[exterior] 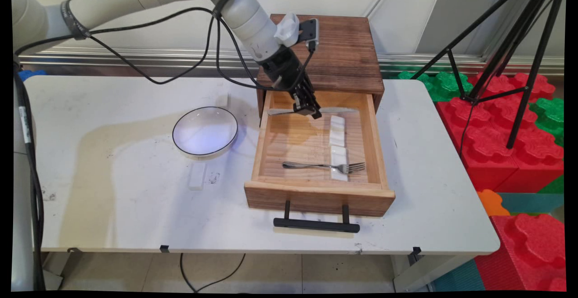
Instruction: Place the picked object into the drawer
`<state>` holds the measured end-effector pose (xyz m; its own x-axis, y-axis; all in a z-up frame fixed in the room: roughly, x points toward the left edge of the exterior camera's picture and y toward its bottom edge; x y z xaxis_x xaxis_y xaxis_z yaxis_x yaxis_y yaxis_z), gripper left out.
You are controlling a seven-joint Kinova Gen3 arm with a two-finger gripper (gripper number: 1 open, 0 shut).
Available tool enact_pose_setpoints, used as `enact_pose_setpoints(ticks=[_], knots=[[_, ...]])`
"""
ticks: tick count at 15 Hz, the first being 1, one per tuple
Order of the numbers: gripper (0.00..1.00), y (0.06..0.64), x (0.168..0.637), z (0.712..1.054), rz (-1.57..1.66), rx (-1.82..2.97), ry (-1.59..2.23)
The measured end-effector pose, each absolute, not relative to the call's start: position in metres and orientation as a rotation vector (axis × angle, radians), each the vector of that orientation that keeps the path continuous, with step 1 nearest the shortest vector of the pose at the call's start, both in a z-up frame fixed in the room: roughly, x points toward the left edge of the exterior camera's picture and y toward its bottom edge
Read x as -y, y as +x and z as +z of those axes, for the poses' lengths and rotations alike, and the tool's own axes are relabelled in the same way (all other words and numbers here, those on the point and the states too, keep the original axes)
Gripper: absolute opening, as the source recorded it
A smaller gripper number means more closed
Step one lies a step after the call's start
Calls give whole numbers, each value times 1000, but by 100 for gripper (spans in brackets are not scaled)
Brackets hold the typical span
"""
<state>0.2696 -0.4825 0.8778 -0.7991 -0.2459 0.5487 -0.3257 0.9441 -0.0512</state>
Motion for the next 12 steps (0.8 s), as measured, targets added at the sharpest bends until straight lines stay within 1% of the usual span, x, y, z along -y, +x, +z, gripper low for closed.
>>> enact_pose_setpoints(ticks=[12], knots=[[0, 253, 497, 845, 203, 2563, 344]])
